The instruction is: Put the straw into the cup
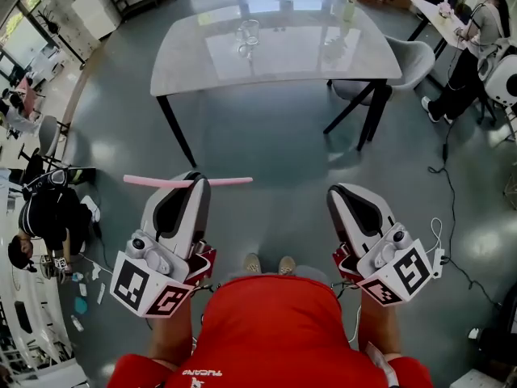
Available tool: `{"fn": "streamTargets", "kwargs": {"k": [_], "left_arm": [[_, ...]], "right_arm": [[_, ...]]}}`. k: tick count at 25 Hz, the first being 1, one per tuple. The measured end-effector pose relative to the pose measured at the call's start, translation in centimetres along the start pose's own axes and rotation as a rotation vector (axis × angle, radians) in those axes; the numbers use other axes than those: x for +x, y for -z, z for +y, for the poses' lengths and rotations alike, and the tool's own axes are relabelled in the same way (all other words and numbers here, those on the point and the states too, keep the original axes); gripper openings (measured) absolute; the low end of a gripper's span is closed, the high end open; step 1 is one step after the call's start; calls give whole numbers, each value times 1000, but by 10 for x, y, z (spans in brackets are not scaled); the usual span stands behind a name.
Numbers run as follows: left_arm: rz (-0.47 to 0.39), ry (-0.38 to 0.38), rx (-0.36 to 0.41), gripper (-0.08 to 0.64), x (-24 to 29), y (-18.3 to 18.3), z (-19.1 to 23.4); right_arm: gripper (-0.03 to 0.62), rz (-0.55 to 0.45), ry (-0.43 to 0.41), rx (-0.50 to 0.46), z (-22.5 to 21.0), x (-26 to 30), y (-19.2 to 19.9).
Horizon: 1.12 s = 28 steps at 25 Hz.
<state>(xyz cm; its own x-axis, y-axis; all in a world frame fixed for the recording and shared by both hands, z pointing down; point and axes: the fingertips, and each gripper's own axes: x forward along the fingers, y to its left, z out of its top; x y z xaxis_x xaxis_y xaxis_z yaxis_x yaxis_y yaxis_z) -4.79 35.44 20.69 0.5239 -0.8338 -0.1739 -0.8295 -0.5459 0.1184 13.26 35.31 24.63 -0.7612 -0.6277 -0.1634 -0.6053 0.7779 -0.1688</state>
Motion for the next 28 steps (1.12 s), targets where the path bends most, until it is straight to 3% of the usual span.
{"fn": "streamTargets", "kwargs": {"k": [14, 23, 28], "left_arm": [[-4, -89, 3, 29, 17, 5, 12], [-35, -86, -19, 29, 51, 16, 67], [-44, -73, -22, 29, 91, 12, 118]], "right_arm": [[2, 32, -29, 27, -35, -1, 14], [2, 42, -30, -19, -63, 49, 18], [2, 51, -19, -38, -89, 104, 12]]}}
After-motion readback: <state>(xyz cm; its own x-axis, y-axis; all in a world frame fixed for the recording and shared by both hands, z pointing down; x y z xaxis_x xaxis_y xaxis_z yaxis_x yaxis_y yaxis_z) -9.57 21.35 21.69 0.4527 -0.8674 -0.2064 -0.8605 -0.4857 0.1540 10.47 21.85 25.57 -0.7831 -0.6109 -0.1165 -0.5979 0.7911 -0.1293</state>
